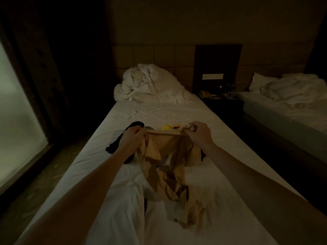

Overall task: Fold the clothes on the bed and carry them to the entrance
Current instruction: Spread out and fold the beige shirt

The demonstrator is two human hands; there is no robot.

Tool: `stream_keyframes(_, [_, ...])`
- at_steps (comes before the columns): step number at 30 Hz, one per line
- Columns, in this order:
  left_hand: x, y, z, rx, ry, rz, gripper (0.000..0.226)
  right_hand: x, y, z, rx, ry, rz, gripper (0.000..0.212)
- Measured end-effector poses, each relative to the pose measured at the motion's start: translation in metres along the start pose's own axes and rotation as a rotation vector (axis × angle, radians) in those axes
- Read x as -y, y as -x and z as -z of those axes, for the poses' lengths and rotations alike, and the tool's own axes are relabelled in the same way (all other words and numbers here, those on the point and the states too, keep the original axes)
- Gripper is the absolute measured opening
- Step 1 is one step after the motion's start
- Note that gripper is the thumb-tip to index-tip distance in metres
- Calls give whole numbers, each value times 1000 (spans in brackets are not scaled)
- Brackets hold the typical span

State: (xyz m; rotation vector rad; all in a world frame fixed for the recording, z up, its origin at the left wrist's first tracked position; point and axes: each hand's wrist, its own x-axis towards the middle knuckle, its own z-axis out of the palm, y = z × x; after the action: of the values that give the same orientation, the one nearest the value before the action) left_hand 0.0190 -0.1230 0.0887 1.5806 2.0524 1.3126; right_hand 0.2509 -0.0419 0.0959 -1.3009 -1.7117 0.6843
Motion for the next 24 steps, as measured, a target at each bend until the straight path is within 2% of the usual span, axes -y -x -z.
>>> stream_keyframes(1, [-2,0,1,7,-111,-19,46,1,1,0,-14,71,50,27])
stream_keyframes(3, [-3,-3,2,3,-275,-39,43,1,1,1,-14,94,33,47])
stream_keyframes(6, [-1,-5,6,-19,-377,-37,31,-2,1,1,63,16,-78,59])
stream_keyframes(9, [2,-7,10,-28,-359,-56,24,-5,3,3,152,75,-52,57])
stream_keyframes(11, [2,-8,13,-34,-337,-39,21,-7,3,3,210,128,32,51])
stream_keyframes(15, [3,-7,19,-7,-271,-67,19,-4,3,8,216,98,161,44])
stream_keyframes(20, [2,3,21,171,-212,-86,19,-2,-3,11,156,48,240,26])
stream_keyframes(22, [9,6,21,257,-231,-130,24,3,-3,13,115,-4,232,28])
stream_keyframes(24, [19,8,22,366,-350,-181,15,8,-6,16,73,-26,209,34])
